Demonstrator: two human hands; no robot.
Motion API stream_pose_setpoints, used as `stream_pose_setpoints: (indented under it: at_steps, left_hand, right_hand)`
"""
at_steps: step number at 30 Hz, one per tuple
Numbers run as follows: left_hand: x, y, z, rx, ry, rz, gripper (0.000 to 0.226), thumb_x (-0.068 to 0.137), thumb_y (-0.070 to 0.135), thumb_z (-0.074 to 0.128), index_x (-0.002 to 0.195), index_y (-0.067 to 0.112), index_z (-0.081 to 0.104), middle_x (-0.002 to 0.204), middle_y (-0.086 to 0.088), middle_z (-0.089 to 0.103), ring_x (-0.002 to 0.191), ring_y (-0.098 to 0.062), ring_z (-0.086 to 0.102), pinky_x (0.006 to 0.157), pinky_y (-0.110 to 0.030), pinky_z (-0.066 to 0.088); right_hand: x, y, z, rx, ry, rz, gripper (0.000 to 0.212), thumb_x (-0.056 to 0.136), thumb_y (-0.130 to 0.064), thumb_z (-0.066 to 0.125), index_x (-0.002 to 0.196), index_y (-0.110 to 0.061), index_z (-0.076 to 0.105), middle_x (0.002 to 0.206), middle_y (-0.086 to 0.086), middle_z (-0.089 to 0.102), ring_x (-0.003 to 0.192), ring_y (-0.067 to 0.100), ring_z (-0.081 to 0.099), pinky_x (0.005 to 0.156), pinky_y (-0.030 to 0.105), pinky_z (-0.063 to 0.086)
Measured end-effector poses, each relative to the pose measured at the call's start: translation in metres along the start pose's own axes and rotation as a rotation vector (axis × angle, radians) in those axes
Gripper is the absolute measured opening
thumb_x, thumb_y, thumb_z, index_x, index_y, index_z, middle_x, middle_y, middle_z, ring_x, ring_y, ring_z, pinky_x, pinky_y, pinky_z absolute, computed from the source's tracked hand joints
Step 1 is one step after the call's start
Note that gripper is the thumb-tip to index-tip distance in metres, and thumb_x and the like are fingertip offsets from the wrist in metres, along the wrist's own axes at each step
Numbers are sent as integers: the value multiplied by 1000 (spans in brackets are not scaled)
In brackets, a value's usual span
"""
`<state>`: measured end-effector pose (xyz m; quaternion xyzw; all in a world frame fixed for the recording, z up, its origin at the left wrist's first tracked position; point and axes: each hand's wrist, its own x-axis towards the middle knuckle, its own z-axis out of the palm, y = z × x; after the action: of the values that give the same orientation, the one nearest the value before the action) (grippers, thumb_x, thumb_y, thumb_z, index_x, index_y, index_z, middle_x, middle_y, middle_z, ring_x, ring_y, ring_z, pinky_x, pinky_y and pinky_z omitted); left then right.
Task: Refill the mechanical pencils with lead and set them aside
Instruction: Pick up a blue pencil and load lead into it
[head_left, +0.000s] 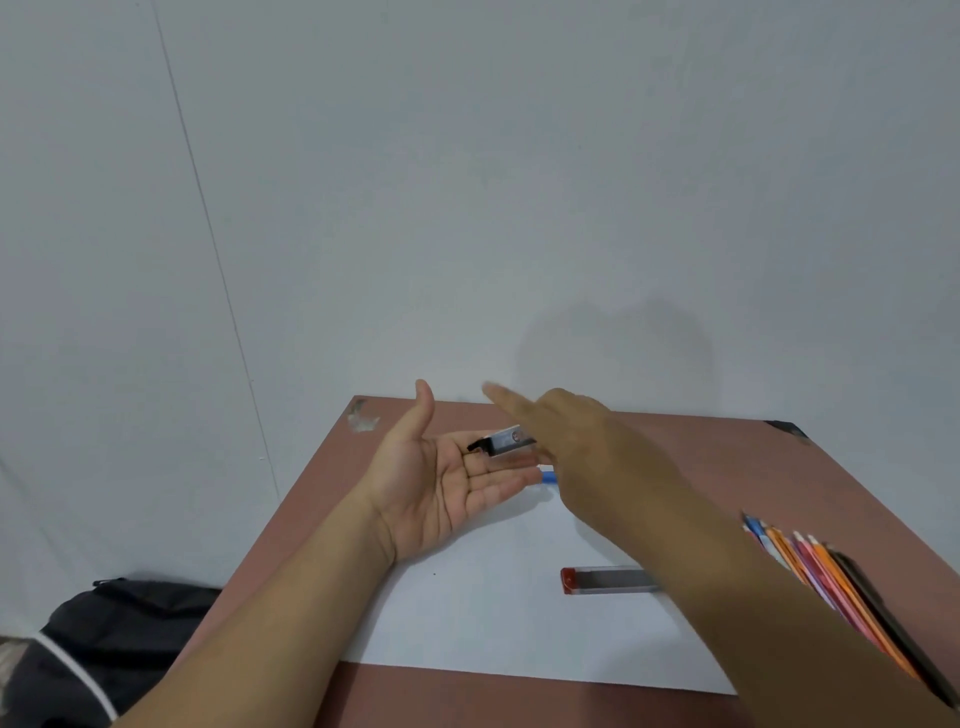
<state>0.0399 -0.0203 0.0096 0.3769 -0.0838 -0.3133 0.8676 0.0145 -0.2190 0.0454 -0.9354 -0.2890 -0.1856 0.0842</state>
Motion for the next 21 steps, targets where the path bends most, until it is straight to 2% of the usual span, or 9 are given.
stream_pose_setpoints:
  at_steps: [2,3,7,10,13,15,17,19,21]
  left_hand:
    - [-1,1,-1,-35,-32,12,118,81,87,39,143,-13,42,145,-34,46,138,-47,45,107,-43,45]
    - [-1,1,-1,-48,-28,21,117,82,87,37,143,-14,41,144,-34,48,136,-47,47,106,-42,48]
    - [-2,1,0,-56,27,54,114,85,85,35,138,-14,47,137,-35,54,127,-47,56,105,-46,48]
    - [-2,2,0,-41,7,33,115,83,87,35,140,-13,46,140,-35,52,132,-46,52,108,-47,44]
    - [-2,1,-1,-42,2,22,117,82,88,36,140,-13,46,140,-36,51,132,-46,52,107,-46,46]
    - [-2,1,-1,-46,12,25,116,82,88,36,138,-14,48,138,-36,53,130,-46,54,106,-47,46]
    - [-1,1,-1,-48,28,30,115,82,87,36,136,-14,49,136,-35,55,128,-46,55,105,-47,47]
    - [-1,1,-1,-45,24,23,116,81,87,37,137,-14,48,137,-36,54,129,-47,54,107,-48,45]
    - [-1,2,-2,-39,29,15,118,81,88,38,138,-14,46,138,-36,53,130,-47,53,111,-47,41]
  right_hand:
    - [3,0,-3,-6,-12,-1,127,87,8,55,132,-69,-35,97,-7,42,75,14,43,66,38,57]
    - [5,0,-4,-12,-19,0,128,86,8,56,133,-68,-36,96,-6,43,76,14,46,67,38,57]
    - [15,6,-8,-136,-138,-44,97,84,7,61,155,-49,26,110,-5,48,92,14,46,76,37,55]
    - [27,5,-4,-161,-183,47,137,77,8,69,139,-68,-28,89,-11,41,76,10,46,73,39,58]
    - [27,6,-4,-129,-133,92,146,75,10,70,130,-63,-44,85,-9,42,73,12,52,66,39,59]
    - [22,7,-11,-150,-142,35,122,78,11,63,155,-52,-7,93,-5,46,81,17,55,66,38,56]
    - [19,8,-15,-208,-143,-50,93,80,11,61,154,-40,36,104,-3,51,90,19,53,67,37,53]
    - [24,6,-16,-236,-195,-38,113,83,8,63,157,-52,3,102,-7,48,88,15,49,69,30,49]
    - [29,0,-13,-222,-225,22,138,83,6,66,124,-65,-45,89,-11,40,76,9,46,66,26,47]
